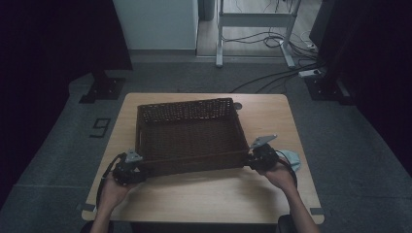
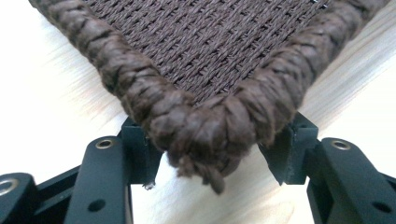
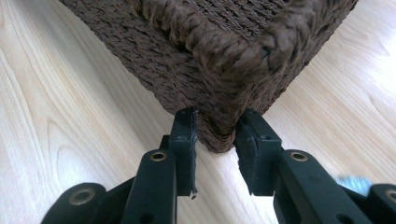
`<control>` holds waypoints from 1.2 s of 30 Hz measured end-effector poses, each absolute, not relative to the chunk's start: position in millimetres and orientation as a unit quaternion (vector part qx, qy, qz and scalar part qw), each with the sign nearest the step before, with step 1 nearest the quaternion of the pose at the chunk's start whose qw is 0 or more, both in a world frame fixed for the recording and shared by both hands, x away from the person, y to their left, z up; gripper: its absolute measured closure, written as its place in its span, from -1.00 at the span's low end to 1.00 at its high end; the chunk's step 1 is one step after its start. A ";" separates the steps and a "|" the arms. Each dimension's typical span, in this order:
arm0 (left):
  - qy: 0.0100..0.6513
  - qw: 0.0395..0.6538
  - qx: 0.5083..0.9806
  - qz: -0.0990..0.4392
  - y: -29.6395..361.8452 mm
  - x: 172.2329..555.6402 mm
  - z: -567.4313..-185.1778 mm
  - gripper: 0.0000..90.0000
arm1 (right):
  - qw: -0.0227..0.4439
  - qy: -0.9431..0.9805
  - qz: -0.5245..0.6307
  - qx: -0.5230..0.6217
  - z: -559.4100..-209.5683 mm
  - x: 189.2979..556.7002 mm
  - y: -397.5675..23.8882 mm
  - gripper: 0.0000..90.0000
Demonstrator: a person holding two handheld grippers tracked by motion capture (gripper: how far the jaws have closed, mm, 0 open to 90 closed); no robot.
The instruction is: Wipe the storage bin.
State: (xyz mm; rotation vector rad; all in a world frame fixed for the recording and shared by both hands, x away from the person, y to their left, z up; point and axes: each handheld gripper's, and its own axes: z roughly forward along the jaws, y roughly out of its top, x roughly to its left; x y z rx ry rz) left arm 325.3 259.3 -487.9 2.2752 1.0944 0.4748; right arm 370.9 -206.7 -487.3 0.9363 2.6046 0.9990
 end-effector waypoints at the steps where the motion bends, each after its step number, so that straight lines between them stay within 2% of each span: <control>1: 0.406 0.283 0.851 0.177 256.9 327.9 -487.9 -0.05 | 0.099 0.880 0.338 0.318 -487.3 369.4 -208.8 0.50; 15: 0.384 0.292 0.860 0.169 238.0 351.1 -489.1 -0.06 | 0.115 0.877 0.328 0.332 -486.8 348.0 -231.0 0.50; 18: 0.384 0.293 0.859 0.171 238.7 350.1 -489.7 -0.14 | 0.116 0.874 0.334 0.334 -488.0 347.6 -233.9 0.47; 22: 0.393 0.301 0.853 0.166 241.6 344.8 -488.4 -0.47 | 0.124 0.871 0.339 0.332 -487.6 344.5 -237.3 0.20; 24: 0.393 0.292 0.856 0.168 241.4 340.7 -488.3 -0.65 | 0.124 0.870 0.338 0.338 -487.7 342.8 -239.2 -0.03; 31: 0.400 0.259 0.863 0.167 250.7 316.2 -502.0 -0.86 | 0.124 0.868 0.321 0.358 -502.5 336.0 -247.7 -0.44; 36: 0.423 0.244 0.861 0.145 261.5 309.6 -521.8 -0.98 | 0.109 0.874 0.300 0.366 -518.1 336.1 -249.2 -0.60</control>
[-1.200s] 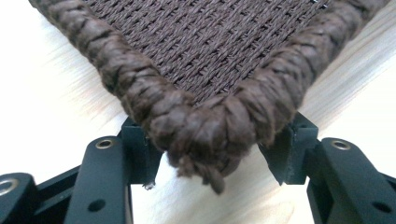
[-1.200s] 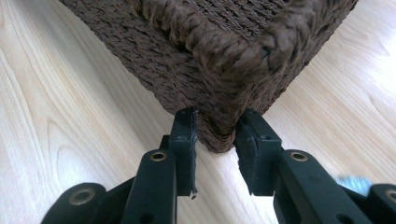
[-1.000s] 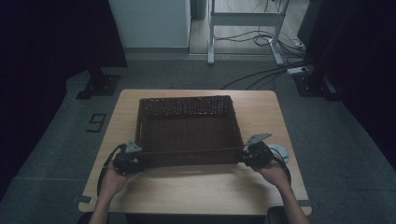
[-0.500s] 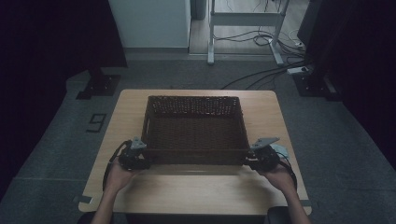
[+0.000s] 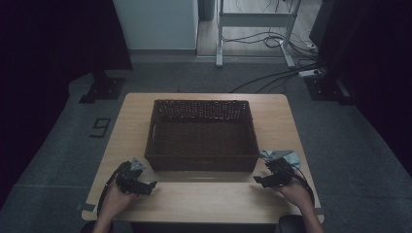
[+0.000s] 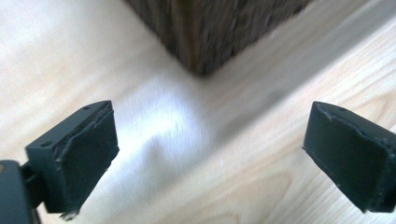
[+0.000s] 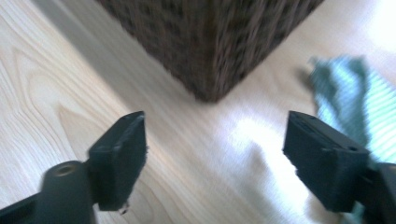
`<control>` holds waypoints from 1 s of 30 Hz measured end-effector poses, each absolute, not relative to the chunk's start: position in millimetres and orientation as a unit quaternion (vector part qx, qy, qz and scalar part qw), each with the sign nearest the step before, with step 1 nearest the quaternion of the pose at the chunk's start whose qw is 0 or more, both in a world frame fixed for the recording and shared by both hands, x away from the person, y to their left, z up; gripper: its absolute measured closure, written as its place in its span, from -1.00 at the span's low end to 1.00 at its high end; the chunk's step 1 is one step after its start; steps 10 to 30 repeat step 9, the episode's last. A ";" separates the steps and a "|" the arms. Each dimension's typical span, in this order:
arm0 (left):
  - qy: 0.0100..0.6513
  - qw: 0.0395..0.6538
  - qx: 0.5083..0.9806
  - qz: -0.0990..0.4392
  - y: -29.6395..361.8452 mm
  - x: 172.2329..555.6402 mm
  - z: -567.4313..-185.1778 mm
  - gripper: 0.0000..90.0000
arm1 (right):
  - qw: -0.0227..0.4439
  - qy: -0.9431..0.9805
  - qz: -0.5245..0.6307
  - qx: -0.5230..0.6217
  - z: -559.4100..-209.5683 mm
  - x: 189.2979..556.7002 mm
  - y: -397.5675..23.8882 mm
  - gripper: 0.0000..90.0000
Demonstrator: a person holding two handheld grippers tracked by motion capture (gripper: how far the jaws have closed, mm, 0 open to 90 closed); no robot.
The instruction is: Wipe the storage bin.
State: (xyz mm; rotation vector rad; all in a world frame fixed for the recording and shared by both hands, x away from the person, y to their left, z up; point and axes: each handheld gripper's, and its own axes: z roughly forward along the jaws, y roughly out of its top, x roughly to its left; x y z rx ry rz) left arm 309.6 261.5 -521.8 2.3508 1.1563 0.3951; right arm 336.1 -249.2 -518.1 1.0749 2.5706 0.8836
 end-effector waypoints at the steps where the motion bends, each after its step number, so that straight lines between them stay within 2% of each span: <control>1: 0.425 0.231 0.864 0.141 262.0 310.5 -525.4 -1.00 | 0.111 0.876 0.294 0.367 -520.9 335.7 -248.5 -0.61; 7: 0.423 0.218 0.869 0.138 260.2 313.5 -531.9 -1.00 | 0.107 0.886 0.266 0.365 -536.8 335.9 -248.2 -0.70; 30: 0.424 0.220 0.868 0.135 261.1 313.5 -532.4 -1.00 | 0.108 0.886 0.268 0.363 -537.3 336.2 -249.6 -0.71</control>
